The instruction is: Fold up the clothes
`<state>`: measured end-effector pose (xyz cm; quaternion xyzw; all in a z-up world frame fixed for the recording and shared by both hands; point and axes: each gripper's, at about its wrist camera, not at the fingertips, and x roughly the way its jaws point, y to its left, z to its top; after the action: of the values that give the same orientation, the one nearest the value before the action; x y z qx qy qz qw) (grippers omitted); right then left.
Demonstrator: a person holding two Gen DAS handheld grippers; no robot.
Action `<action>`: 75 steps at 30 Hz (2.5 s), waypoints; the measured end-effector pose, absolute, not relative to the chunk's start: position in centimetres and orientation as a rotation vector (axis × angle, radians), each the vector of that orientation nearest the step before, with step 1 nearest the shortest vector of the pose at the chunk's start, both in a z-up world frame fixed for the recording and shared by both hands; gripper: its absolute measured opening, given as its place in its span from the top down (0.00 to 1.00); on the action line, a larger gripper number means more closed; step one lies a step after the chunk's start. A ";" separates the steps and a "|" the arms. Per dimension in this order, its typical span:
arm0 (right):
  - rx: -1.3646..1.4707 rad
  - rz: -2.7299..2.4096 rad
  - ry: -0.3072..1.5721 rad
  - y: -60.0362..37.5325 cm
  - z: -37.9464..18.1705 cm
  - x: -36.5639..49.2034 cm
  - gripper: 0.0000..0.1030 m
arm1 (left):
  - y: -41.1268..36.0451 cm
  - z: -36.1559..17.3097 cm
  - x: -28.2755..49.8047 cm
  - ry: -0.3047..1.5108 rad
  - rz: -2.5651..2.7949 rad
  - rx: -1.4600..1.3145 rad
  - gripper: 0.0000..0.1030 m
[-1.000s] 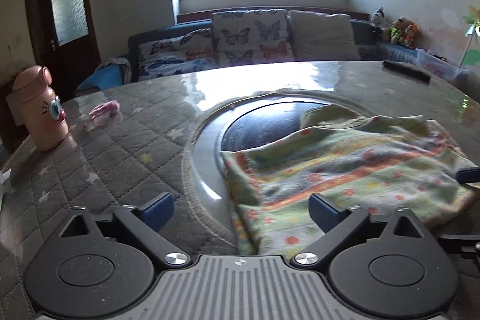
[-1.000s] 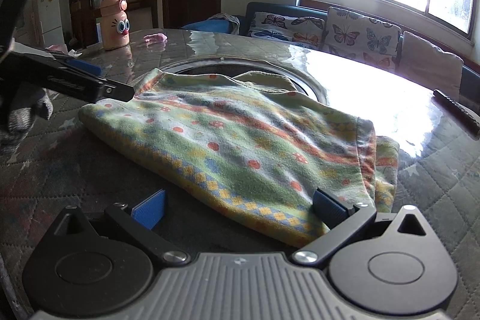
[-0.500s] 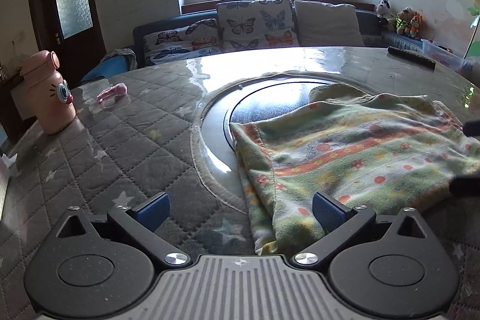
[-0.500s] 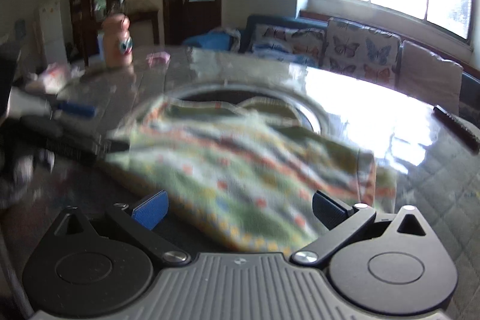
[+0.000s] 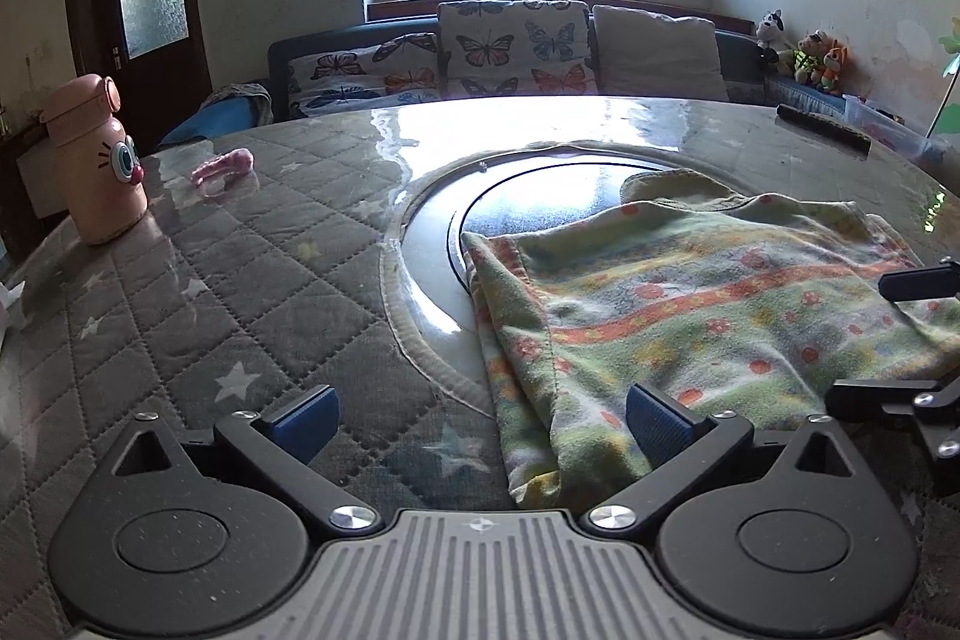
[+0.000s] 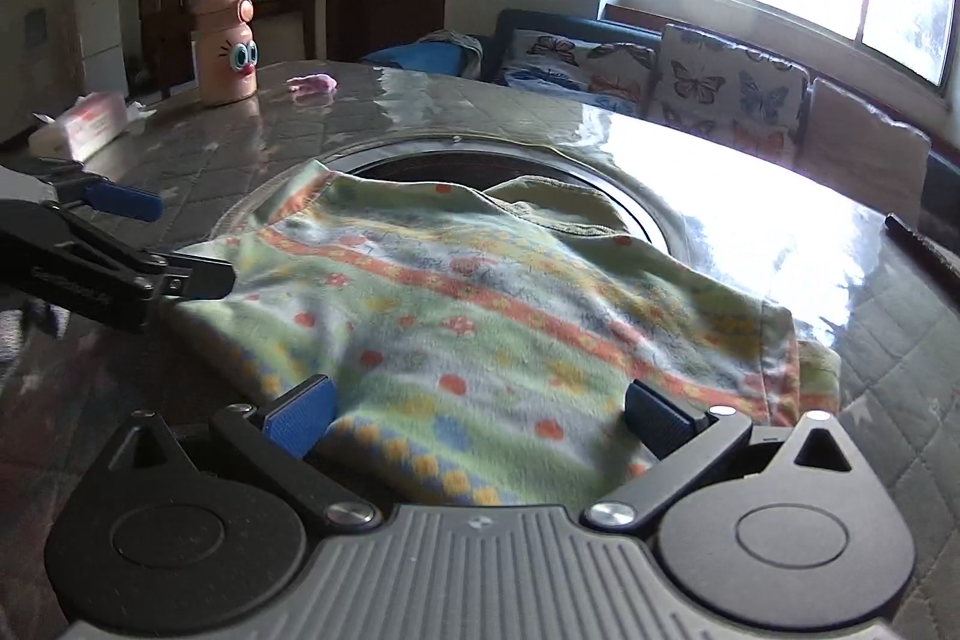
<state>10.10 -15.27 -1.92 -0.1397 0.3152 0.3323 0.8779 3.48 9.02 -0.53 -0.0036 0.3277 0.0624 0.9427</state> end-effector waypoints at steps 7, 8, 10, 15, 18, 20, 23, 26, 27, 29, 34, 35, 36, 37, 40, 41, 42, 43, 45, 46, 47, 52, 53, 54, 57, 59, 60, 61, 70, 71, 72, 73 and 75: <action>-0.212 0.681 0.645 -16.2 -0.4 13.2 0.00 | 9.3 -0.7 3.4 0.663 0.122 -0.037 0.00; -0.198 0.679 0.647 -16.3 -0.4 13.9 0.00 | 9.3 -0.8 3.4 0.663 0.122 -0.040 0.00; -0.163 0.674 0.669 -16.5 -0.5 15.6 0.00 | 9.4 -0.8 3.4 0.664 0.120 -0.046 0.00; -0.097 0.630 0.692 -18.1 -0.8 17.8 0.00 | 9.8 -0.8 3.4 0.669 0.112 -0.068 0.00; -0.059 0.601 0.702 -19.1 -0.9 19.0 0.00 | 9.9 -0.9 3.4 0.671 0.109 -0.076 0.00; -0.034 0.582 0.709 -19.8 -1.0 19.8 0.00 | 10.0 -0.8 3.5 0.672 0.109 -0.078 0.00; -0.011 0.576 0.715 -20.6 -1.1 20.1 0.00 | 10.1 -0.8 3.6 0.672 0.109 -0.079 0.00; -0.028 0.570 0.741 -20.9 -1.9 20.4 0.00 | 10.1 -0.8 3.6 0.672 0.109 -0.079 0.00; -0.037 0.564 0.734 -20.9 -1.8 20.2 0.00 | 10.1 -0.8 3.6 0.672 0.109 -0.078 0.00; -0.033 0.548 0.720 -21.0 -1.4 19.8 0.00 | 10.1 -0.8 3.6 0.672 0.109 -0.078 0.00; -0.029 0.572 0.718 -20.9 -1.2 18.8 0.00 | 10.0 -0.9 3.6 0.671 0.109 -0.077 0.00; -0.030 0.569 0.723 -20.9 -1.3 18.7 0.00 | 10.0 -0.9 3.6 0.671 0.109 -0.077 0.00; -0.033 0.559 0.731 -20.9 -1.5 18.6 0.00 | 10.0 -0.9 3.6 0.671 0.109 -0.077 0.00; -0.033 0.551 0.733 -21.0 -1.6 18.5 0.00 | 10.1 -0.9 3.6 0.671 0.109 -0.077 0.00; -0.023 0.550 0.719 -21.1 -0.9 17.7 0.00 | 10.1 -0.8 3.6 0.671 0.110 -0.077 0.00; -0.027 0.565 0.712 -20.9 -0.6 17.2 0.00 | 10.2 -0.8 3.5 0.671 0.110 -0.079 0.00; -0.042 0.581 0.705 -20.6 -0.3 16.7 0.00 | 10.2 -0.8 3.5 0.670 0.112 -0.080 0.00; -0.061 0.597 0.697 -20.3 0.0 16.2 0.00 | 10.2 -0.7 3.4 0.669 0.114 -0.081 0.00; -0.096 0.630 0.684 -19.5 0.5 15.2 0.00 | 10.3 -0.7 3.1 0.667 0.121 -0.082 0.00; -0.111 0.649 0.679 -19.1 0.6 14.7 0.00 | 10.4 -0.7 2.9 0.666 0.125 -0.082 0.00; -0.123 0.669 0.677 -18.6 0.7 14.3 0.00 | 10.5 -0.6 2.8 0.664 0.128 -0.083 0.00; -0.187 0.756 0.661 -15.7 0.8 12.5 0.00 | 10.9 -0.7 2.0 0.663 0.144 -0.088 0.00; -0.198 0.766 0.660 -15.3 0.8 12.3 0.00 | 11.0 -0.7 1.9 0.667 0.145 -0.095 0.00; -0.218 0.775 0.656 -14.7 0.7 12.0 0.00 | 11.0 -0.7 1.8 0.670 0.146 -0.100 0.00; -0.295 0.809 0.632 -12.9 0.7 10.8 0.00 | 11.2 -0.6 1.5 0.674 0.150 -0.099 0.00; -0.322 0.835 0.616 -12.2 0.9 10.1 0.00 | 11.3 -0.6 1.2 0.676 0.152 -0.102 0.00; -0.332 0.847 0.611 -11.9 1.0 9.8 0.00 | 11.4 -0.5 1.0 0.676 0.152 -0.103 0.00; -0.343 0.860 0.606 -11.5 1.1 9.5 0.00 | 11.4 -0.5 0.8 0.676 0.151 -0.102 0.00; -0.426 0.966 0.587 -8.8 0.8 7.4 0.00 | 12.4 0.4 -0.3 0.671 0.162 -0.110 0.00; -0.438 0.980 0.584 -8.4 0.7 7.1 0.00 | 12.7 0.6 -0.5 0.666 0.173 -0.110 0.00; -0.450 0.993 0.581 -8.1 0.6 6.9 0.00 | 13.0 0.8 -0.7 0.661 0.185 -0.110 0.00; -0.461 1.007 0.578 -7.8 0.5 6.6 0.00 | 13.3 1.0 -0.8 0.658 0.197 -0.110 0.00; -0.499 1.035 0.572 -6.7 0.2 5.9 0.00 | 14.0 1.6 -0.9 0.644 0.211 -0.124 0.00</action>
<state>5.92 -6.72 0.21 -0.2326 0.2667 0.4826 0.8011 -0.89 14.02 1.56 -0.0609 0.3158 0.1034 0.9412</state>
